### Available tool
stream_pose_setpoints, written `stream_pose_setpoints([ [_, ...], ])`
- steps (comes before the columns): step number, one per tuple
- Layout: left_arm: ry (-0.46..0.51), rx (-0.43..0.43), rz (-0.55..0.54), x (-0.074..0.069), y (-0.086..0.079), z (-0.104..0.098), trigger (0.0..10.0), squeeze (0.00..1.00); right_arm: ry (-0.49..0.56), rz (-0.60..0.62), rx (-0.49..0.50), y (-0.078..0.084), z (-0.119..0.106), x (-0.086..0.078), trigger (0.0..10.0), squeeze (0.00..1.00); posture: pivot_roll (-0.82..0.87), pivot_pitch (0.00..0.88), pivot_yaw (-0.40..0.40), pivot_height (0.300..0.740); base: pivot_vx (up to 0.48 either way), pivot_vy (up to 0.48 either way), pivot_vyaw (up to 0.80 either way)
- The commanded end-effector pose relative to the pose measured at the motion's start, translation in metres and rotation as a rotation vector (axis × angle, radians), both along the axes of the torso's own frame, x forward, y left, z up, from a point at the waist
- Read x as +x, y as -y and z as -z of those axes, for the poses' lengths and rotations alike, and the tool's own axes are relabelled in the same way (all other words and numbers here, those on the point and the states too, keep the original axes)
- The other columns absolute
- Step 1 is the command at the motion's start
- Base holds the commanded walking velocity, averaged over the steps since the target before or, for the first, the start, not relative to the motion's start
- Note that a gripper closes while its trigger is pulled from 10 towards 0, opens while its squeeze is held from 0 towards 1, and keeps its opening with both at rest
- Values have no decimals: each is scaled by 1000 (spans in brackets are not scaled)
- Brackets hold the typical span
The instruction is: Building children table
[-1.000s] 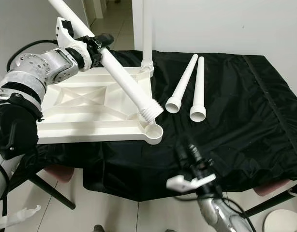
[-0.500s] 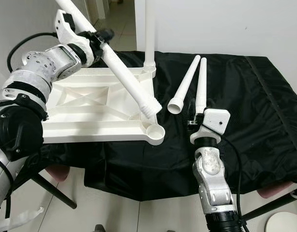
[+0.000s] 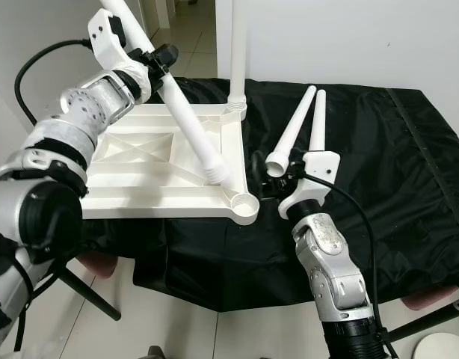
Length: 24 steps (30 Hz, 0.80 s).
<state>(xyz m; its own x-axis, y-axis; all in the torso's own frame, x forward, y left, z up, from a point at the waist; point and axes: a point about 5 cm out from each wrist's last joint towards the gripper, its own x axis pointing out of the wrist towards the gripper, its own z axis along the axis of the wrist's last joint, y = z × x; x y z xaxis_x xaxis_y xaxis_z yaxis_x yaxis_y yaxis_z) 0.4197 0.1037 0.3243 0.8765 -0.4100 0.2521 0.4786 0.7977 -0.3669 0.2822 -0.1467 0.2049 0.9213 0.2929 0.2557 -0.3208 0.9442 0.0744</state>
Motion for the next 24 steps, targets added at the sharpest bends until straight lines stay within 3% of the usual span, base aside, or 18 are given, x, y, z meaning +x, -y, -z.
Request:
stream_pose_setpoints([
  [1,111,69,85,-6,11,-6,10000,0,1,-59,-15,-7,-5,-1,10000,1000,-48,0,39,740,0,0,0],
  [4,170,135,81,-10,25,-7,10000,0,-15,-119,-62,-12,-6,0,10000,957,-45,0,36,740,0,0,0],
  [6,170,135,81,-10,25,-7,10000,0,-15,-119,-62,-12,-6,0,10000,957,-45,0,36,740,0,0,0],
  [7,196,156,93,-13,33,-7,10000,0,-16,-141,-101,-14,-8,2,10000,0,-43,0,36,740,0,0,0],
  [11,251,179,105,-21,50,-9,10000,0,-42,-156,-218,-18,-5,10,10000,0,-38,0,27,740,0,0,0],
  [13,282,201,121,-28,69,-7,10000,0,-57,-160,-329,-23,0,19,10000,0,-32,0,17,740,0,0,0],
  [15,282,201,121,-28,69,-7,10000,0,-57,-160,-329,-23,0,19,10000,0,-32,0,17,740,0,0,0],
  [21,332,185,152,-45,95,-11,10000,0,-59,-137,-446,-32,0,32,10000,0,-23,0,11,740,0,0,0],
  [24,338,183,156,-48,98,-11,10000,0,-56,-133,-471,-33,-1,34,10000,0,-23,0,11,740,0,0,0],
])
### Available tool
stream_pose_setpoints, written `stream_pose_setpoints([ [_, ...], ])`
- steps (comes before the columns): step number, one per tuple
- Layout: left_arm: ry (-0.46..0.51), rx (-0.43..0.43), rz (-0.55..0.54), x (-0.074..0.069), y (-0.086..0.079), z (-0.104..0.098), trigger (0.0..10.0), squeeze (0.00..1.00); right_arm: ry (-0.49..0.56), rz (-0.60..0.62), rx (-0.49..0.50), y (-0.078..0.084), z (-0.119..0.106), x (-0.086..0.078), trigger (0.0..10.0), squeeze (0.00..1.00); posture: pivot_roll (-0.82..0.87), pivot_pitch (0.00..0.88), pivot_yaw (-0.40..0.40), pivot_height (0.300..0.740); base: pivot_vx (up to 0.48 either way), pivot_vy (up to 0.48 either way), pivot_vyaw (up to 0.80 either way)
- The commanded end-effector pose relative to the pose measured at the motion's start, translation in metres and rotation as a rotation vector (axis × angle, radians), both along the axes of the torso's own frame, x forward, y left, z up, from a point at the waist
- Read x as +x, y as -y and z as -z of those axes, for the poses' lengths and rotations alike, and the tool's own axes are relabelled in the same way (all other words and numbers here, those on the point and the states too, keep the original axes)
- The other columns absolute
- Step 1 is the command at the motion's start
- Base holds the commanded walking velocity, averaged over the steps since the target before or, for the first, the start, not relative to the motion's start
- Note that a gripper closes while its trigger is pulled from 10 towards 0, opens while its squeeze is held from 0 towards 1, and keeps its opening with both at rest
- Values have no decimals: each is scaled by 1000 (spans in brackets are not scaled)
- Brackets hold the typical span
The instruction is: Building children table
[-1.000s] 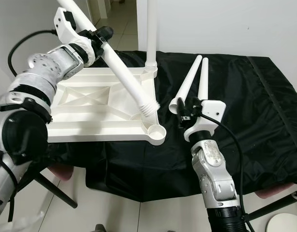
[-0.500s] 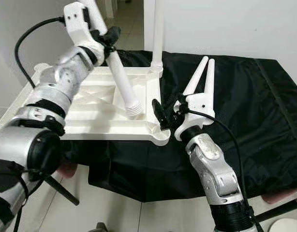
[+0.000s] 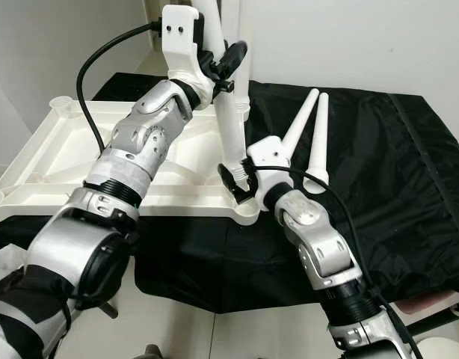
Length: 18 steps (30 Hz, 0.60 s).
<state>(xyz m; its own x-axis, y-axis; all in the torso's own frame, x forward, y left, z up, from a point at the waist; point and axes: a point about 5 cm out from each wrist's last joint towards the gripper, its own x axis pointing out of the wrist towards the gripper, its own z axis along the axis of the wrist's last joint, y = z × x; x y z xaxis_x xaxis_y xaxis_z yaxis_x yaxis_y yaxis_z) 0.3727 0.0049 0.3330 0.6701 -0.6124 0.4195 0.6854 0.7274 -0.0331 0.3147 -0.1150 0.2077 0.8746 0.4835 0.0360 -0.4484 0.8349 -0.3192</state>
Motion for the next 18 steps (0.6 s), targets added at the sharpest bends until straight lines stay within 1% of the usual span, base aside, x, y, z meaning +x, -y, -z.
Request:
stream_pose_setpoints([
  [1,9,-1,-24,-1,-1,-2,10000,0,-10,4,-19,-1,2,2,10000,0,-23,0,11,740,0,0,0],
  [4,23,-8,24,-15,16,-4,10000,0,27,69,-63,-1,-1,12,10000,0,-15,0,3,740,0,0,0],
  [5,23,-8,24,-15,16,-4,10000,0,27,69,-63,-1,-1,12,10000,0,-15,0,3,740,0,0,0],
  [6,28,-9,33,-18,18,-4,10000,0,37,82,-71,0,-2,14,10000,0,-12,0,0,740,0,0,0],
  [9,31,-12,43,-21,21,-4,10000,0,49,93,-80,0,-2,17,10000,0,-11,0,0,740,0,0,0],
  [13,35,-10,48,-24,22,-5,10000,0,79,132,-65,5,-5,24,10000,0,-13,0,1,740,0,0,0],
  [18,32,-10,47,-27,23,-5,10000,0,86,144,-65,7,-5,29,10000,0,-13,0,1,740,0,0,0],
])
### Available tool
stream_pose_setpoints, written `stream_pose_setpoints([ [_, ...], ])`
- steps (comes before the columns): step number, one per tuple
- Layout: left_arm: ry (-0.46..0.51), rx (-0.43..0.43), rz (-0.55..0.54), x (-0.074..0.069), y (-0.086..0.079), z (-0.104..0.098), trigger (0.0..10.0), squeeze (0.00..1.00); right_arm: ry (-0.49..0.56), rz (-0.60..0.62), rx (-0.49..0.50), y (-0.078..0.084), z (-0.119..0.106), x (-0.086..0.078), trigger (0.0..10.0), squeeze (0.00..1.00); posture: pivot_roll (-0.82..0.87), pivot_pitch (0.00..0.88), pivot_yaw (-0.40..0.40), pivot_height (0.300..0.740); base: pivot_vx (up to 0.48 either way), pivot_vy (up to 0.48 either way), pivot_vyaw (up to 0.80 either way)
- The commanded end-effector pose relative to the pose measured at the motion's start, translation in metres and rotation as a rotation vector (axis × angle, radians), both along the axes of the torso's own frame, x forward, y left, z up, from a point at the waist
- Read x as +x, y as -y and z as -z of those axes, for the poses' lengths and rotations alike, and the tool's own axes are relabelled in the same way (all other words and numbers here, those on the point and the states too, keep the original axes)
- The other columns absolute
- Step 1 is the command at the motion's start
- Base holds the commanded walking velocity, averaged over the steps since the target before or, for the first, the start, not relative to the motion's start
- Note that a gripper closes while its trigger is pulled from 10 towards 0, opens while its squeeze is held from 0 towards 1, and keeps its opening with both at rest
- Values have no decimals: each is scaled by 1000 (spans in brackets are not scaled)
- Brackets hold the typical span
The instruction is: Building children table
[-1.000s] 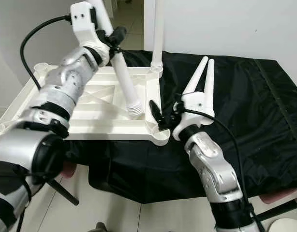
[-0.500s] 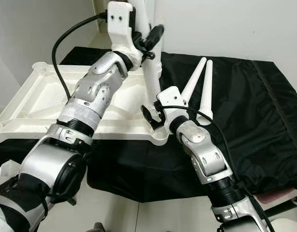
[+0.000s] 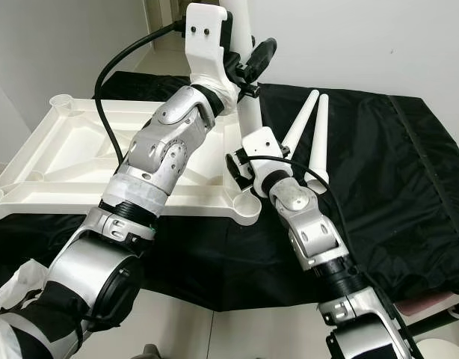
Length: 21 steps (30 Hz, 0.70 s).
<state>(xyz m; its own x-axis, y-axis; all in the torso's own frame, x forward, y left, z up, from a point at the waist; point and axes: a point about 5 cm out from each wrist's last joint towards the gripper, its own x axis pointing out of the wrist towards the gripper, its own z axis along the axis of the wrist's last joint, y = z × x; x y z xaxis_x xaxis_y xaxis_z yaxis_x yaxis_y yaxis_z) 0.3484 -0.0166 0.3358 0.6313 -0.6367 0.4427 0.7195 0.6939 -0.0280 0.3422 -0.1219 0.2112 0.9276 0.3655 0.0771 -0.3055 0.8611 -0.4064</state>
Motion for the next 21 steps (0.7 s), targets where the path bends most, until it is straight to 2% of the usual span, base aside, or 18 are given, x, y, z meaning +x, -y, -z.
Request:
stream_pose_setpoints([
  [1,7,3,-1,-3,1,-2,10000,0,14,12,2,1,-2,3,10000,0,-12,0,2,740,0,0,0],
  [15,-3,0,-5,-5,1,-3,10000,0,32,-7,14,-3,0,9,9843,0,-7,0,0,740,0,0,0],
  [16,-4,0,-7,-5,1,-4,10000,0,25,-12,21,-4,1,9,4784,0,-7,0,1,740,0,0,0],
  [17,-4,0,-8,-5,0,-4,10000,0,19,-10,26,-5,2,9,1804,0,-7,0,1,740,0,0,0],
  [19,-4,0,-9,-5,0,-4,10000,0,15,-9,30,-5,2,9,1804,0,-7,0,1,740,0,0,0],
  [20,-4,0,-9,-5,0,-4,10000,0,-2,2,33,-4,4,9,0,0,-6,0,1,740,0,0,0],
  [21,-4,0,-9,-5,0,-4,10000,0,-2,2,33,-4,4,9,0,0,-6,0,1,740,0,0,0],
])
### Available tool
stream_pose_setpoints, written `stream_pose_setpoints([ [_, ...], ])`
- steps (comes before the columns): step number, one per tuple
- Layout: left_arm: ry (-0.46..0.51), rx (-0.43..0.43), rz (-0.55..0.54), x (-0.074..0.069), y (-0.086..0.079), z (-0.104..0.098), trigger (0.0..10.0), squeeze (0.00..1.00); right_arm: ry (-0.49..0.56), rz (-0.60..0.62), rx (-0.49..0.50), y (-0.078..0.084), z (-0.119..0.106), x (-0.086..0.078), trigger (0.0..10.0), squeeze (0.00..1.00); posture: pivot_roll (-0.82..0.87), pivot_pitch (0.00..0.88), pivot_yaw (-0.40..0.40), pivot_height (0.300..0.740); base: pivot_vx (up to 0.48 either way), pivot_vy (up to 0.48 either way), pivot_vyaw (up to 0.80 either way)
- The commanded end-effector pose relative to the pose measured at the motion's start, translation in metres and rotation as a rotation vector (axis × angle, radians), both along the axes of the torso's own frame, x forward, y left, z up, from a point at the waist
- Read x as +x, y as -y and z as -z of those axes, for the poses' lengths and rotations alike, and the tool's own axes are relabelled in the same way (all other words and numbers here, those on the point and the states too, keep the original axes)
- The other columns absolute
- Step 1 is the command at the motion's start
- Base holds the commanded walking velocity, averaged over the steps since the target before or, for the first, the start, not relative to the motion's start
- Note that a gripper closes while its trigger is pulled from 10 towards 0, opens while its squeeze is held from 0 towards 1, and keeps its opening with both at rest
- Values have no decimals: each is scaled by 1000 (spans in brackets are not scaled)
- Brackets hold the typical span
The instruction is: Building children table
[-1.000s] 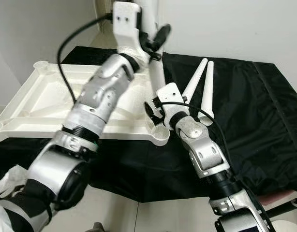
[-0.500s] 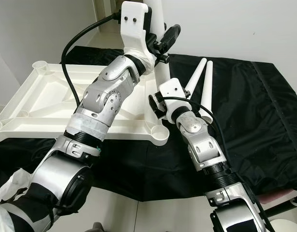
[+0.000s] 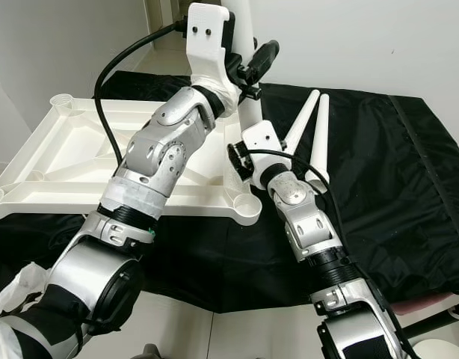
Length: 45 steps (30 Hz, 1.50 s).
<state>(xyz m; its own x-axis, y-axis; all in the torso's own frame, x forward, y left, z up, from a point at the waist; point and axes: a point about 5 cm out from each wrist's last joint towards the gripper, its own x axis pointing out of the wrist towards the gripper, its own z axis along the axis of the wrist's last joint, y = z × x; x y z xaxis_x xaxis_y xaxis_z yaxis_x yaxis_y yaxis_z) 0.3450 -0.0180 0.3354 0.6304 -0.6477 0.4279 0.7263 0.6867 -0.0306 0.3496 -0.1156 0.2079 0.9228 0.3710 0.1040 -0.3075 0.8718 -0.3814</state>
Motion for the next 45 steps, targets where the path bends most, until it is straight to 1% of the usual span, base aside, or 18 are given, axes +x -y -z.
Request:
stream_pose_setpoints([
  [1,9,-11,-19,-2,-1,-5,10000,0,-27,18,1,2,3,2,0,0,-6,0,1,740,0,0,0],
  [2,11,-9,-20,-2,-1,-5,10000,0,-48,25,16,4,6,3,0,0,-6,0,1,740,0,0,0],
  [6,11,-8,-20,-2,-1,-5,10000,0,-52,26,22,4,7,3,0,0,-6,0,1,740,0,0,0],
  [12,23,1,-9,-4,1,-5,10000,0,-64,76,72,9,8,4,0,0,-7,0,7,740,0,0,0],
  [13,18,-6,-2,-4,1,-5,10000,1000,-67,84,79,9,8,4,10000,0,-7,0,7,740,0,0,0],
  [14,18,-6,-2,-4,1,-5,10000,1000,-67,84,79,9,8,4,10000,0,-7,0,7,740,0,0,0],
  [16,11,-30,29,-6,0,-5,10000,1000,-65,98,132,6,4,5,10000,0,-9,0,8,740,0,0,0],
  [21,24,-23,38,-8,1,-4,10000,1000,-68,123,184,5,2,5,10000,0,-9,0,12,740,0,0,0],
  [25,118,-10,71,-18,-3,-6,10000,1000,-53,170,240,7,1,4,10000,0,-10,0,19,740,0,0,0],
  [29,123,-9,73,-19,-4,-6,10000,1000,-56,176,248,8,1,4,10000,0,-10,0,19,740,0,0,0],
  [30,122,-15,75,-19,-7,-4,10000,165,-54,194,260,10,1,4,10000,0,-12,0,23,740,0,0,0],
  [31,122,-15,75,-19,-7,-4,10000,165,-54,194,260,10,1,4,10000,0,-12,0,23,740,0,0,0],
  [32,101,-32,69,-19,-11,-1,10000,0,-50,218,277,13,2,3,10000,0,-10,0,24,740,0,0,0],
  [36,80,-47,59,-18,-15,3,10000,0,-55,237,296,17,5,2,10000,0,-7,0,23,740,0,0,0],
  [38,63,-36,15,-14,-24,11,10000,0,-54,247,308,20,9,0,10000,0,-5,0,25,740,0,0,0],
  [39,63,-36,15,-14,-24,11,10000,0,-54,247,308,20,9,0,10000,0,-5,0,25,740,0,0,0],
  [43,64,15,-34,-11,-33,24,10000,0,-43,227,322,17,12,-6,10000,0,-7,0,29,740,0,0,0],
  [45,51,71,-79,-7,-46,42,10000,0,-33,211,337,15,16,-12,10000,0,-8,0,30,740,0,0,0],
])
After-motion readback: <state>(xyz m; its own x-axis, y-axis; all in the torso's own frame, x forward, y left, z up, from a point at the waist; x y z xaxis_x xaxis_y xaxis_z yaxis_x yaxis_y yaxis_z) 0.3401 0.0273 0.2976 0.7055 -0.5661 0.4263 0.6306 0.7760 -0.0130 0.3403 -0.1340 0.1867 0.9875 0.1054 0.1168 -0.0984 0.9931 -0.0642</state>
